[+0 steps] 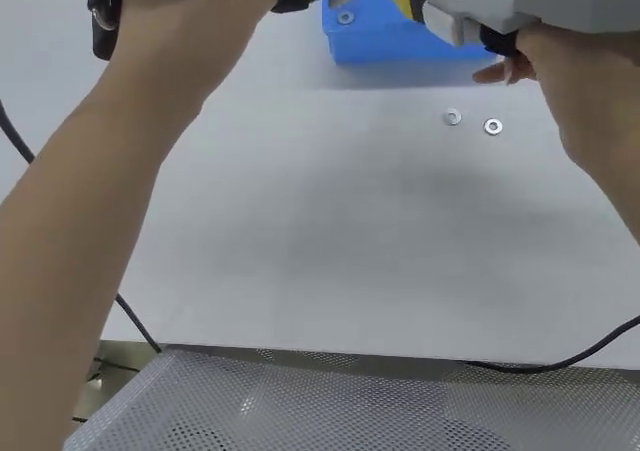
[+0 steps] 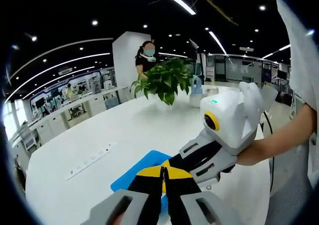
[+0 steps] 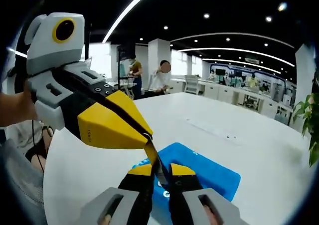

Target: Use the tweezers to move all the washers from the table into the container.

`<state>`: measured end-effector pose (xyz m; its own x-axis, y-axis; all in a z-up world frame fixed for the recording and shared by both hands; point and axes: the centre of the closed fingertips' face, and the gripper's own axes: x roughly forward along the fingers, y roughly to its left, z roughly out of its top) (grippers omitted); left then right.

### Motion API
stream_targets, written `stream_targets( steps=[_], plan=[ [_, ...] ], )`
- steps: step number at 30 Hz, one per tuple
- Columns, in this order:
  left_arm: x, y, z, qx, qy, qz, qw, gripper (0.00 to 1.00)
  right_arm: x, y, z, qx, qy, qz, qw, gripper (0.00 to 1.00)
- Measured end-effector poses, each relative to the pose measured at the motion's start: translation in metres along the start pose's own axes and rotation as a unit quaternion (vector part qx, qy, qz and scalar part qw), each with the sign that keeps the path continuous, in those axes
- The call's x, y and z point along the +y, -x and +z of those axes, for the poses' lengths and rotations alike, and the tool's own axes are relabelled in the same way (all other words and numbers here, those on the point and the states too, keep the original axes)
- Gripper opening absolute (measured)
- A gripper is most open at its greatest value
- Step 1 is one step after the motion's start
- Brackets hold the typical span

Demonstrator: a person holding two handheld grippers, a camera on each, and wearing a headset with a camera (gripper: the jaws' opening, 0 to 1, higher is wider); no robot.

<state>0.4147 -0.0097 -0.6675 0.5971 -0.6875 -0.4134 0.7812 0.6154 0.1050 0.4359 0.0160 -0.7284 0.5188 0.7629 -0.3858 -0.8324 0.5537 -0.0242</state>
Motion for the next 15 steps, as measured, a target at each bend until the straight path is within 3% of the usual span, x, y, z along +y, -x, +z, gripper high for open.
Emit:
stream_targets(
  steps=[6, 15],
  plan=[
    [-0.022, 0.005, 0.009, 0.003, -0.026, -0.018, 0.9995, 0.0, 0.008, 0.021, -0.001, 0.01, 0.035, -0.003, 0.9993, 0.07],
    [-0.05, 0.005, 0.014, -0.001, -0.031, -0.052, 0.9982, 0.0, 0.016, 0.044, -0.01, 0.017, 0.015, -0.005, 0.9997, 0.07]
  ],
)
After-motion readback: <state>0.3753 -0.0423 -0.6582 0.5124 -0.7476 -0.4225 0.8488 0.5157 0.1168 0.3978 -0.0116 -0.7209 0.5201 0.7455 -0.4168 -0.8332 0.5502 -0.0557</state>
